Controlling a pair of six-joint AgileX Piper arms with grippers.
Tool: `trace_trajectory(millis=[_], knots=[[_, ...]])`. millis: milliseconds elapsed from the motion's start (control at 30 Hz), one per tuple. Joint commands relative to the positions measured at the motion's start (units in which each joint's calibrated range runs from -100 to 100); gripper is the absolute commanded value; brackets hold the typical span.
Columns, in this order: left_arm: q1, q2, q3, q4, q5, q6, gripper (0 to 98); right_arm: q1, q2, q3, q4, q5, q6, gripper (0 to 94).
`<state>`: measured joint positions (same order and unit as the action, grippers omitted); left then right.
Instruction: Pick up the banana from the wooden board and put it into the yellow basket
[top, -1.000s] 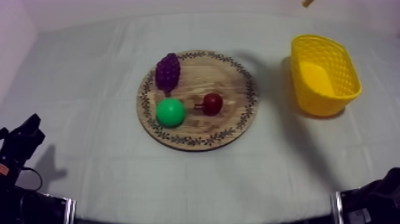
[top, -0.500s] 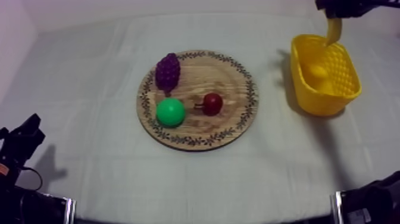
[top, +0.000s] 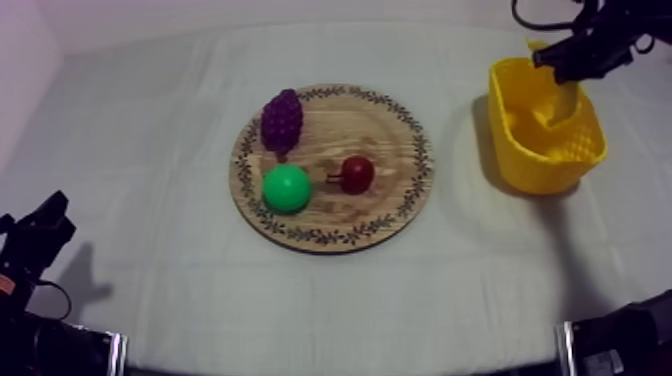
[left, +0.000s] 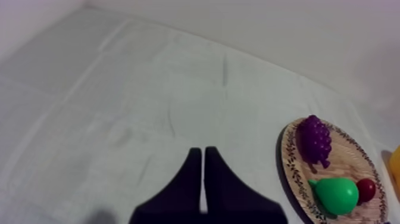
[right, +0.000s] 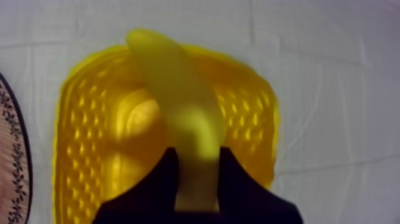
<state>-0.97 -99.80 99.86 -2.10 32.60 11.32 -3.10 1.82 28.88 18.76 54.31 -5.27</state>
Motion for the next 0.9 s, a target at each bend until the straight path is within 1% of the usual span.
trace_trajectory(millis=[0,200,333,367,467,500,600,867], knots=[[-0.01,-0.03,0.03,0.02,-0.02,-0.01,0.1,-0.16,1.07,1.04,0.71,-0.21,-0.69,4.5],[-0.01,-0.03,0.03,0.02,-0.02,-0.01,0.1,-0.79,3.85,3.90,2.72,-1.98,-2.87,3.9],[-0.01,-0.03,0.03,0.02,-0.02,-0.01,0.1,-1.07,4.88,5.25,3.57,-3.12,-3.62,4.5],[-0.01,-0.03,0.03,0.02,-0.02,-0.01,0.1,-1.11,5.04,5.46,3.60,-3.36,-3.57,6.6],[-0.01,-0.03,0.03,0.02,-0.02,-0.01,0.1,-1.16,5.40,5.74,3.36,-3.77,-3.02,19.0],[-0.01,-0.03,0.03,0.02,-0.02,-0.01,0.1,-1.17,5.50,5.78,3.24,-3.86,-2.77,21.2],[-0.01,-0.03,0.03,0.02,-0.02,-0.01,0.1,-1.14,5.82,5.80,3.14,-4.36,-2.44,24.2],[-0.01,-0.03,0.03,0.02,-0.02,-0.01,0.1,-1.54,6.33,5.78,3.28,-5.25,-1.53,26.9]])
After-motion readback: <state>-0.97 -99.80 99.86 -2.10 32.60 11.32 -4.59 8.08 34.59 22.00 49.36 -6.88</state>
